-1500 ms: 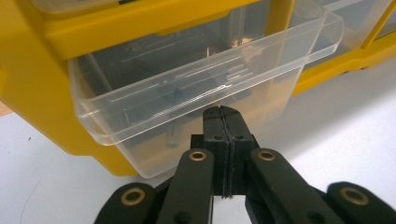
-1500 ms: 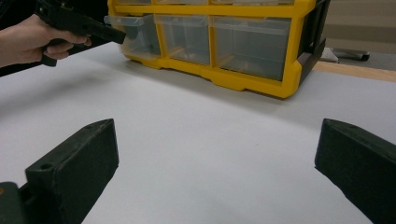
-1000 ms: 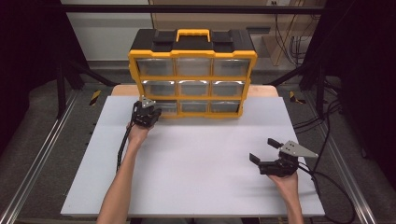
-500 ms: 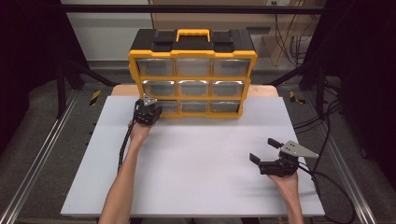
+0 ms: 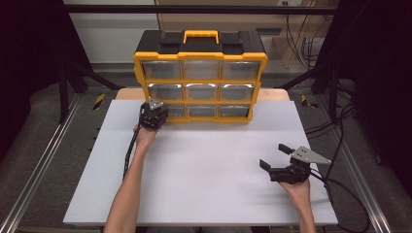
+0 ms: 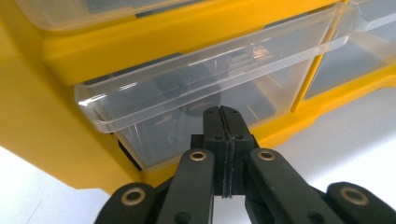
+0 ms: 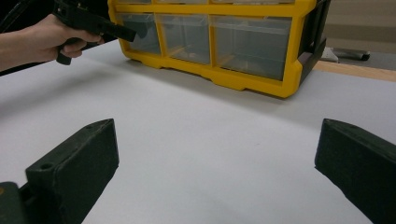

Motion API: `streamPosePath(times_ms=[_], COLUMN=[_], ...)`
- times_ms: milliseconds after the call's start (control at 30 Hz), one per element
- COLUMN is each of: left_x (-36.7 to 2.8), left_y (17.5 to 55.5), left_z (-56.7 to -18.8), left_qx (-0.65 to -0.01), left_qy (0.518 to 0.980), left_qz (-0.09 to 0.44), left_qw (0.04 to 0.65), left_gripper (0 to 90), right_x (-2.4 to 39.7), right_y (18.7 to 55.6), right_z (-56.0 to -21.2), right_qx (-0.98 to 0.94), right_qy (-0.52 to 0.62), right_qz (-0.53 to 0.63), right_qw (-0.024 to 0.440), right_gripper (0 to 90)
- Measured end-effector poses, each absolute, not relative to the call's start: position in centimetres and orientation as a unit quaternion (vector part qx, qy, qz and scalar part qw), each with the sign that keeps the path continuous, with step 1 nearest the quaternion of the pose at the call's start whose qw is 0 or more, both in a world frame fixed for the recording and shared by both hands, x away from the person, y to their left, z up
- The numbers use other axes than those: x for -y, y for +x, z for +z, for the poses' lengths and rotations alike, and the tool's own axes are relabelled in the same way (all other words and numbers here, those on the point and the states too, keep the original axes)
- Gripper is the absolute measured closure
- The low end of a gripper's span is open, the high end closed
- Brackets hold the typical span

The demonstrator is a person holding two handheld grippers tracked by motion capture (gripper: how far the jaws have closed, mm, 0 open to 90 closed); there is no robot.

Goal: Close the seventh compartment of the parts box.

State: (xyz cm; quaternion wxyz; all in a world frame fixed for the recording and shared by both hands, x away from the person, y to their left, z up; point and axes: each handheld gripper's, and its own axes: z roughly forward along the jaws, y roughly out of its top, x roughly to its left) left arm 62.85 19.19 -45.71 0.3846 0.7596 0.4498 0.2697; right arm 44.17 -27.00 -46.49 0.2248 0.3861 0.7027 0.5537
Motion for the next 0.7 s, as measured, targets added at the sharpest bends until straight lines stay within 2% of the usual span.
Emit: streamPosePath(times_ms=[367,700], left_x=[-19.3,-19.6], left_y=[62.6,60.7], left_z=[-45.6,-44.8], left_qx=[-0.451,-0.432], left_qy=[0.76,0.76], left_qz=[0.266,0.261], left_qw=[0.386,0.41], left_gripper=[89.1,89.0], right_x=[27.0,27.0], right_y=[44.2,44.1], right_z=[-46.5,-46.4], right_qx=[-0.703,-0.702], right_qy=[0.386,0.388], right_qz=[0.553,0.555], right_qw=[0.225,0.222], right_gripper=[0.4,0.4])
